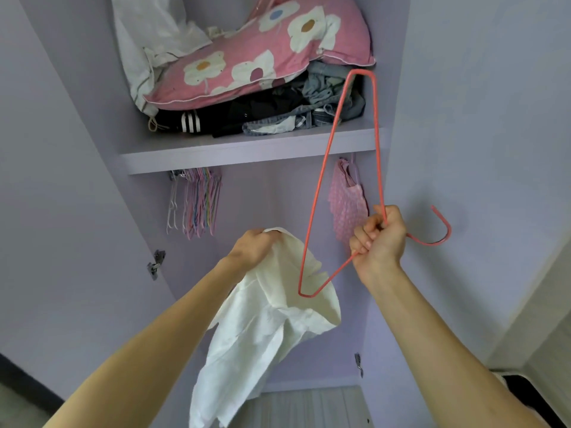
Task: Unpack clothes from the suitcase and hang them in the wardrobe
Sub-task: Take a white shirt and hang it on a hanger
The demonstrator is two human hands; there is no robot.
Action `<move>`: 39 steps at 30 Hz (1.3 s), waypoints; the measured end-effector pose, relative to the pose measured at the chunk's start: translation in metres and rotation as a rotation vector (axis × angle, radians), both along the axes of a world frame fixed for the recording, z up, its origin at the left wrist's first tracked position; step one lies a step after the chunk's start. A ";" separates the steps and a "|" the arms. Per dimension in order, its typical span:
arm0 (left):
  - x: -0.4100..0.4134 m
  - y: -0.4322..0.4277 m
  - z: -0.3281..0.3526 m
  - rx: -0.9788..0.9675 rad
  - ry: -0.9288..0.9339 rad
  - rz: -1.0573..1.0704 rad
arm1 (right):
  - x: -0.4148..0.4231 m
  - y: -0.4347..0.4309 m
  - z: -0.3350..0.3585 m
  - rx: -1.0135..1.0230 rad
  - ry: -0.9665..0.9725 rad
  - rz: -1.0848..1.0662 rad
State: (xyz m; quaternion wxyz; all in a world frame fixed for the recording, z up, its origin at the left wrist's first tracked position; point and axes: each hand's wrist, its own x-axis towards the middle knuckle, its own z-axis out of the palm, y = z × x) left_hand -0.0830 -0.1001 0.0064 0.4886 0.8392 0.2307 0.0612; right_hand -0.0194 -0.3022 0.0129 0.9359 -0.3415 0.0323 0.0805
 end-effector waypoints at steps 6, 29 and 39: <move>-0.014 0.015 0.016 -0.143 0.011 0.044 | -0.004 0.031 -0.037 -0.294 -0.035 -0.031; -0.030 0.011 -0.026 0.251 0.052 -0.108 | 0.009 0.049 0.012 -1.523 -0.896 0.448; -0.027 0.021 -0.020 0.840 -0.195 -0.072 | 0.036 0.005 -0.026 -1.327 -0.752 0.205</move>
